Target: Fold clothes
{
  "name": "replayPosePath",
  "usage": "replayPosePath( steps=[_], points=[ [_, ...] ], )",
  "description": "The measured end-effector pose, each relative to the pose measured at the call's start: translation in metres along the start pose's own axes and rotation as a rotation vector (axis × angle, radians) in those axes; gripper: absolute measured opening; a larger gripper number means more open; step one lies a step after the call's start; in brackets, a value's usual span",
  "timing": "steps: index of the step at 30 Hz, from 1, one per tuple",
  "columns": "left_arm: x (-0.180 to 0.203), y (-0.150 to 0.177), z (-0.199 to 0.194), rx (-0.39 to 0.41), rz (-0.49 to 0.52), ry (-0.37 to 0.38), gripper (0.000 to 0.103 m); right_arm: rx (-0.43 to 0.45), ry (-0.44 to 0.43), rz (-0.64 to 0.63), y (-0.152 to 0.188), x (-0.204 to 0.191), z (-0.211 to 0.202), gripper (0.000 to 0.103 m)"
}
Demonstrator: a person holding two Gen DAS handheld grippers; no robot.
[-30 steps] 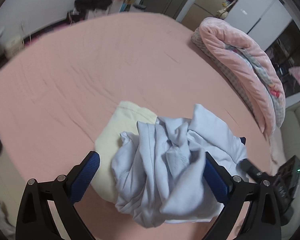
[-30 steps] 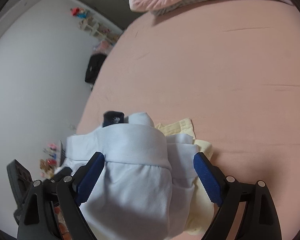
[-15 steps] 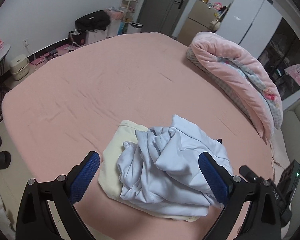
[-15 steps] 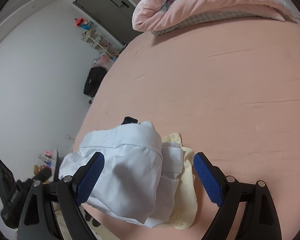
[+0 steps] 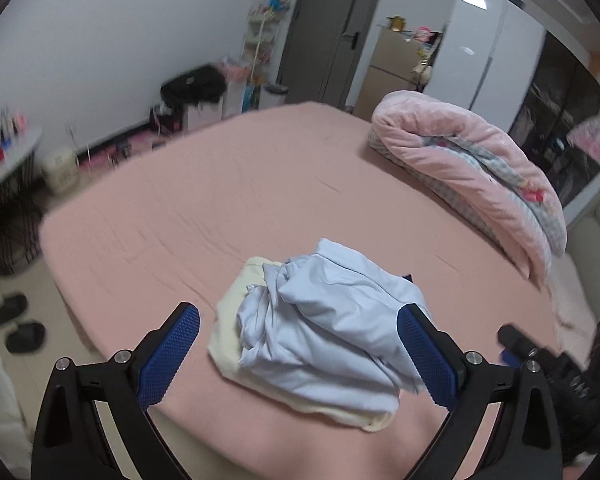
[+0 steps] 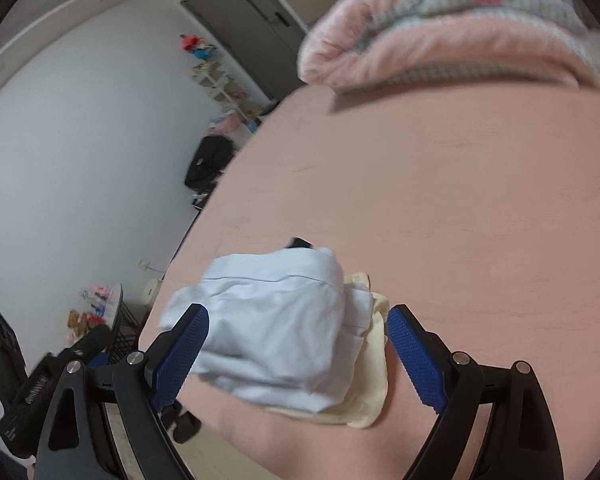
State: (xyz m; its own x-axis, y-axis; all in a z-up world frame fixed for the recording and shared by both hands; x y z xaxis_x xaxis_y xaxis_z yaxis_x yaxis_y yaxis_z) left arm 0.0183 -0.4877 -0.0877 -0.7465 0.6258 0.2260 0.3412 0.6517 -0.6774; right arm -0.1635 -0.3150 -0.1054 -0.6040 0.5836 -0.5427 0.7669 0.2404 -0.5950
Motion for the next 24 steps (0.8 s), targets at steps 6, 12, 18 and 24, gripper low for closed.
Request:
replayPosePath(
  steps=[6,12,18,24],
  points=[
    [0.014,0.014,-0.037,0.011,0.003,0.023,0.101,0.018,0.089,-0.214,0.012,-0.035,-0.045,0.091],
    [0.027,0.032,-0.071,0.020,0.009,0.031,0.101,0.005,0.119,-0.306,0.033,-0.058,-0.081,0.091],
    [0.033,0.049,-0.108,0.039,0.059,0.002,0.101,0.010,0.156,-0.327,0.049,-0.073,-0.116,0.091],
    [0.031,0.061,-0.155,0.071,0.080,-0.057,0.101,-0.006,0.203,-0.315,0.064,-0.089,-0.153,0.091]
  ],
)
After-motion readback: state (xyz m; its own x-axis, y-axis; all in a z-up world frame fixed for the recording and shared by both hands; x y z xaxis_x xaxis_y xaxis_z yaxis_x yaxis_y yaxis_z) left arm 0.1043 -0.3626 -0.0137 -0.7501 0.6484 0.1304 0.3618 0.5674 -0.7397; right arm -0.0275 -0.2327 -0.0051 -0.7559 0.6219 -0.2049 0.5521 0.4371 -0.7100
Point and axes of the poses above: each gripper's, at about its wrist camera, not at the fingertips, and z roughly the way its jaws point, x to its right, y to its underside, the point moved 8 cm from there along z, roughly the way its jaws point, and after that the axes turned 2 degrees about -y, right-handed, at the moved point
